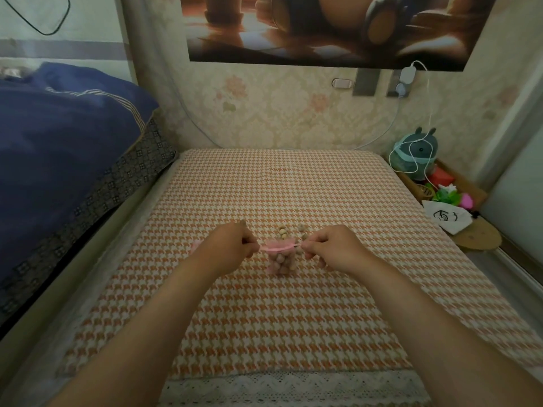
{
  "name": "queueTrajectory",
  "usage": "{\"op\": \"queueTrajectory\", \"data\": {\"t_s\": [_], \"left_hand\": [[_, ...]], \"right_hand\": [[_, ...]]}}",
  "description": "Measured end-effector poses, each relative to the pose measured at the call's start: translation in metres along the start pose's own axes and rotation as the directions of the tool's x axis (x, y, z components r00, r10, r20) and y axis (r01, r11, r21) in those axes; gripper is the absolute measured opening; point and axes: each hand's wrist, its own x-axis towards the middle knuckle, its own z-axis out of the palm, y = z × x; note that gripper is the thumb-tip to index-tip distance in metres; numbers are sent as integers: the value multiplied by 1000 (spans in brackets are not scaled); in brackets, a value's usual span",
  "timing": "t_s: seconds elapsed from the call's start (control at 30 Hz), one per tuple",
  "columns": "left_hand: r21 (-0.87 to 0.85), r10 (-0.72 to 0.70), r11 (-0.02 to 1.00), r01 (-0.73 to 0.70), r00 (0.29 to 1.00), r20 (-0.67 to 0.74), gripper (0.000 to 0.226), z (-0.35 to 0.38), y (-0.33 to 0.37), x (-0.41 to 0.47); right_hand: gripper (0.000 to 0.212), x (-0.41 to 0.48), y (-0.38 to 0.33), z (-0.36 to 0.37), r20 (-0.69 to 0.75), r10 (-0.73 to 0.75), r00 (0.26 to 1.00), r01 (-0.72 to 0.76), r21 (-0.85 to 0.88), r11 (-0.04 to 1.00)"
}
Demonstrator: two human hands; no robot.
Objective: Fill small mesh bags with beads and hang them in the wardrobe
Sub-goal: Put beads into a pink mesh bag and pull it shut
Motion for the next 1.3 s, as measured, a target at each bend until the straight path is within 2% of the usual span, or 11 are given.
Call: {"op": "queueTrajectory", "data": {"t_s": [0.17,0.23,0.33,0.43,0.5,0.57,0.7,0.8,0.9,1.03,1.3], "left_hand": [[-32,52,998,-51,998,40,12,6,2,-1],[-33,69,997,-68,997,36,17,7,2,-2],[-15,64,998,-64,997,36,18,8,1,-1],[-18,76,997,-75,997,28,14,13,2,0],[-119,81,990,-77,996,30,25,18,5,-2],[-240,77,968,-69,997,27,34,24,9,-4],[-354,9,935,-18,1000,-26,47,28,16,-5],[-379,-44,925,30,999,-27,60,24,15,-6],[-404,-31,914,36,999,18,29,17,9,-9],[-499,-91,861,96,995,35,14,3,-3,-21],[-503,-115,857,112,993,25,9,-35,-49,-56]], "right_hand": [[25,2,3,2,5,-26,1000,26,-57,998],[26,1,3,1,16,-41,999,43,-122,992],[9,0,4,5,25,-89,996,92,-213,973],[39,-3,0,13,100,-117,988,130,-145,981],[32,-4,-4,19,126,-148,981,162,-110,981],[16,-2,-5,27,83,-136,987,143,-83,986],[13,1,-8,36,43,-116,992,119,-83,989],[8,-3,-15,36,84,-97,992,94,47,995],[15,-11,-25,36,161,-110,981,95,97,991],[4,-15,-37,45,244,-84,966,55,124,991],[15,-24,-77,83,315,-98,944,31,210,977]]}}
